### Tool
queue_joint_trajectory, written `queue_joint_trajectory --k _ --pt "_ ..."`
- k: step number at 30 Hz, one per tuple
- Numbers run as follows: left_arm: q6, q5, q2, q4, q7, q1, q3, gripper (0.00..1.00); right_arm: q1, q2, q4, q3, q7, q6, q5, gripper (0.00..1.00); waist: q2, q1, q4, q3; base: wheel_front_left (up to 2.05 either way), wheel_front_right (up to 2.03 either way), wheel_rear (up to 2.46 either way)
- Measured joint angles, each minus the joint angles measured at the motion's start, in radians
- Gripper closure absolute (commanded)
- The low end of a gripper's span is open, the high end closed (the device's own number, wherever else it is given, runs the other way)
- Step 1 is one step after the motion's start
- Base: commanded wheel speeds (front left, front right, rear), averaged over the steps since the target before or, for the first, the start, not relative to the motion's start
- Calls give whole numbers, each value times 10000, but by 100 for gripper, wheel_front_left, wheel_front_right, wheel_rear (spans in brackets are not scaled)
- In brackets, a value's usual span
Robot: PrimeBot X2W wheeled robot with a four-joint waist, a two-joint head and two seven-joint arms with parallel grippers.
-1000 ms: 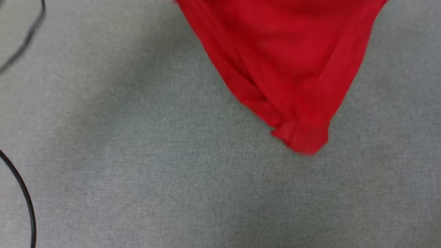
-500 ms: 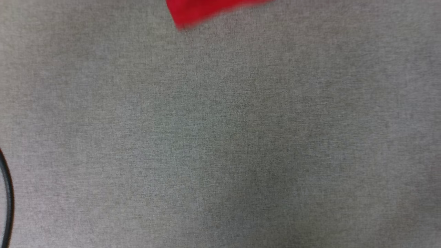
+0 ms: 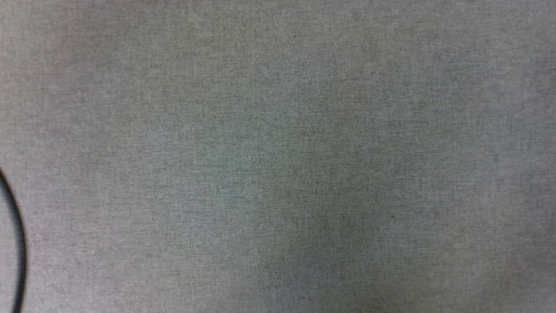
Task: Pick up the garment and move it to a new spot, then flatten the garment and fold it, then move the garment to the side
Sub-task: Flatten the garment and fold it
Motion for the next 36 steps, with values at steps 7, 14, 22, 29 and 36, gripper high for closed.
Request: queue_joint_trajectory --k 7,14,22,29,36 --pt "-113 -522 251 426 -830 2530 -558 100 2499 456 224 648 -702 0 617 100 0 -1 -129 -549 0 0 0" --pt "-111 -1214 522 19 -1732 5752 -932 100 5278 706 -286 1730 -974 0 1588 100 1 -1 -232 -1523 0 0 0" --pt "725 -1837 869 -1371 -2186 9333 -1116 100 8229 295 -974 2485 -1465 -2 2930 100 0 -2 -291 -2741 0 0 0" --pt "1726 -2412 1873 -3335 -2334 12780 -959 100 10483 -326 -1607 3064 -1824 0 3777 100 0 -3 -441 -3825 0 0 0" --pt "2736 -2734 2752 -5212 -2357 15616 -573 100 12509 -1459 -2420 3511 -2006 0 4230 100 0 -3 -519 -4856 0 0 0"
